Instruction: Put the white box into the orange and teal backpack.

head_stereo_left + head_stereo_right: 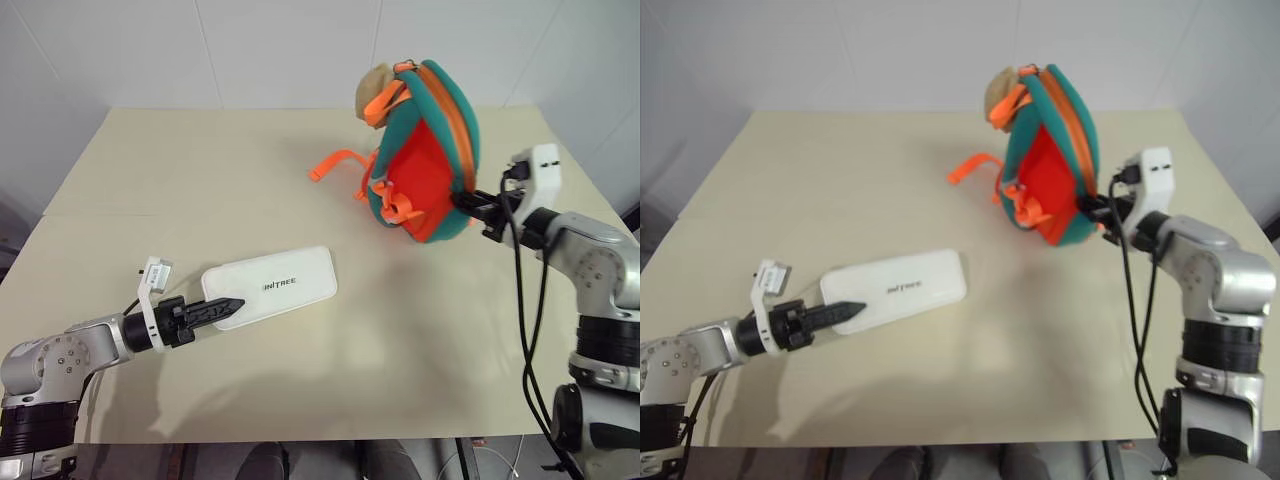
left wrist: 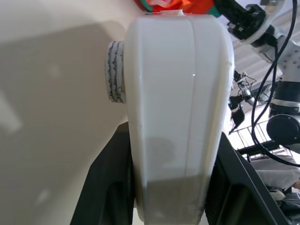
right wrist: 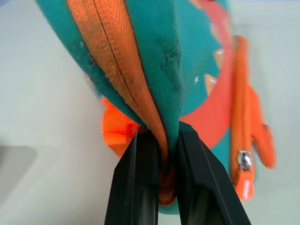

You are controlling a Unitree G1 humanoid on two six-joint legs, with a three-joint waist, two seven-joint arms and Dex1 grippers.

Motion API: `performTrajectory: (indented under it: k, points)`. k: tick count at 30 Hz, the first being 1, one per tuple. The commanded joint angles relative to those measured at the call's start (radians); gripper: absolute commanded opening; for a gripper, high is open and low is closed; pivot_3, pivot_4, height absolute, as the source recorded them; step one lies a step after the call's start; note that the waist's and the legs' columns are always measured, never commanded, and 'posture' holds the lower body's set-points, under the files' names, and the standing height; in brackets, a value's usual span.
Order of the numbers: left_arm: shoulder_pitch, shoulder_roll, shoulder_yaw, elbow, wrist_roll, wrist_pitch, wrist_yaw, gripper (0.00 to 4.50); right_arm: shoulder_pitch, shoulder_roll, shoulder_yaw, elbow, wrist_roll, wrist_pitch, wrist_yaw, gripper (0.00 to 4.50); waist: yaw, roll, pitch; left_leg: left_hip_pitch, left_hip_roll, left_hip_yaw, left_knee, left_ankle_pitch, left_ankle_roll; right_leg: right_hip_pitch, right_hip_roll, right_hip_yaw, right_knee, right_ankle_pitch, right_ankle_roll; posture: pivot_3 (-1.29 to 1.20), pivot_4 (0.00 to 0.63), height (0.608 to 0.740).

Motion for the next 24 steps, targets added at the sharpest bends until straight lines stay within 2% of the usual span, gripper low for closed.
performTrajectory:
  k: [1,5,9,14,20,21,24]
  points:
    - [-0.036,0.000,-0.008,0.016,0.003,-0.024,-0.036,1.40,0.063,-0.077,-0.111,-0.067,0.006,0.016,-0.024,0.65,0.008,0.000,0.000,0.000,0.000,0.000,0.001,0.000,0.001,0.000,0.000,0.000,0.000,0.000,0.000,0.00,0.150,0.740]
    - [-0.068,-0.002,-0.034,0.046,0.023,-0.031,-0.053,1.40,0.138,-0.107,-0.163,-0.108,0.031,0.027,-0.013,0.65,0.009,0.000,0.000,0.000,0.000,0.001,0.003,-0.001,0.002,0.001,0.000,0.000,0.001,0.000,0.000,0.00,0.150,0.740]
    - [-0.100,-0.005,-0.059,0.070,0.039,-0.036,-0.071,1.40,0.163,-0.086,-0.162,-0.138,0.080,0.042,-0.005,0.65,0.006,0.000,0.000,0.001,0.000,0.001,0.004,-0.001,0.002,0.001,0.000,0.001,0.003,0.000,0.000,0.00,0.150,0.740]
    - [-0.120,-0.007,-0.070,0.079,0.049,-0.034,-0.081,1.40,0.201,-0.086,-0.103,-0.138,0.107,0.023,0.040,2.30,0.004,-0.001,0.000,0.002,0.001,0.002,0.004,-0.001,0.002,0.001,0.002,0.002,0.004,0.000,0.000,0.00,0.150,0.740]
    - [-0.103,0.001,-0.057,0.076,0.047,-0.030,-0.084,1.40,0.294,-0.242,-0.123,-0.084,0.110,0.004,0.168,4.32,0.010,-0.001,-0.001,0.002,0.000,0.003,0.005,-0.001,0.003,0.002,0.001,0.002,0.003,0.001,0.001,0.00,0.150,0.740]
    - [-0.097,0.002,-0.055,0.076,0.047,-0.031,-0.084,1.40,0.300,-0.276,-0.143,-0.080,0.125,0.018,0.191,4.46,0.010,-0.001,-0.001,0.002,0.000,0.003,0.005,-0.001,0.004,0.002,0.001,0.003,0.003,0.001,0.001,0.00,0.150,0.740]
    - [-0.088,0.002,-0.055,0.081,0.052,-0.035,-0.087,1.40,0.309,-0.337,-0.200,-0.100,0.183,0.059,0.244,4.46,0.008,-0.001,-0.001,0.002,0.000,0.003,0.004,-0.002,0.004,0.002,0.001,0.003,0.003,0.001,0.001,0.00,0.150,0.740]
